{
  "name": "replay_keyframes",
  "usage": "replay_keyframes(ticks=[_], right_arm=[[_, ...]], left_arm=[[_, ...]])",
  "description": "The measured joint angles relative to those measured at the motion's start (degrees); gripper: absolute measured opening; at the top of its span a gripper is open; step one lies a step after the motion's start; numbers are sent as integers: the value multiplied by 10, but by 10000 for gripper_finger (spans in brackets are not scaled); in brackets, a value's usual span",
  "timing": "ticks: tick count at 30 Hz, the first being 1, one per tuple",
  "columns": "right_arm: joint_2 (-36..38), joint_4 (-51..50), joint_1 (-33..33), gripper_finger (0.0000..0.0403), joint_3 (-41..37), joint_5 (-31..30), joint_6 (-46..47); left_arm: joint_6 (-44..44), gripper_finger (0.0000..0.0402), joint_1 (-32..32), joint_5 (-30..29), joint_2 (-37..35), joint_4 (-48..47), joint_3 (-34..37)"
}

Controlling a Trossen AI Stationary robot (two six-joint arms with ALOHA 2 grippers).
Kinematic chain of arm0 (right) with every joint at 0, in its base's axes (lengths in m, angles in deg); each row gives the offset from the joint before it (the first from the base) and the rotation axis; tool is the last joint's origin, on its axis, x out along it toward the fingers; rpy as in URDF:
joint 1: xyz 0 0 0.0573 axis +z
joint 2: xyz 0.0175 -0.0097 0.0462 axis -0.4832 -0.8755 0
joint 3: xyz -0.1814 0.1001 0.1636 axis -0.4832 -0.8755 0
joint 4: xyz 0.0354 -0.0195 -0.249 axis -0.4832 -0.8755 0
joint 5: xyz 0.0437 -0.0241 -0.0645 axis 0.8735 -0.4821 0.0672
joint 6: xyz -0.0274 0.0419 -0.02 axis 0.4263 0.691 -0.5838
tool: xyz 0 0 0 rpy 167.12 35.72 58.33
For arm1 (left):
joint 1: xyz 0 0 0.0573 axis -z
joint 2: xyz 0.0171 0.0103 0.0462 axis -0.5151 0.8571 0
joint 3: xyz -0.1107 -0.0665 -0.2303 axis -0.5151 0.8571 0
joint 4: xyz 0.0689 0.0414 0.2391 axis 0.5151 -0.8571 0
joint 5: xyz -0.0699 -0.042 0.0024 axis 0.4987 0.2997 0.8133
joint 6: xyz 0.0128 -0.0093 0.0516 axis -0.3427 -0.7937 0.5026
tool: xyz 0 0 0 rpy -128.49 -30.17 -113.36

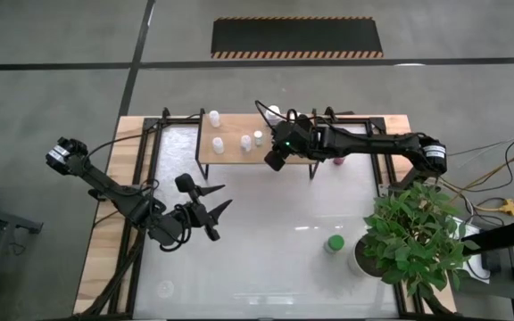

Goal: Pick and place medicine bottles onto shelf by color
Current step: Put the white pill bottle on the shelf, then adjust the green pill bottle on the shelf

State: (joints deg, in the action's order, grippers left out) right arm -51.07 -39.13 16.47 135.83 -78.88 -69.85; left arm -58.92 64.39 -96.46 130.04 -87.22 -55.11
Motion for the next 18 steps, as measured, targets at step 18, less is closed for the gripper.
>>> replay_keyframes(ticks=[18], right_arm=[[0,-8,0,204,16,2,37]], left_arm=[[0,195,0,0,0,0,0]])
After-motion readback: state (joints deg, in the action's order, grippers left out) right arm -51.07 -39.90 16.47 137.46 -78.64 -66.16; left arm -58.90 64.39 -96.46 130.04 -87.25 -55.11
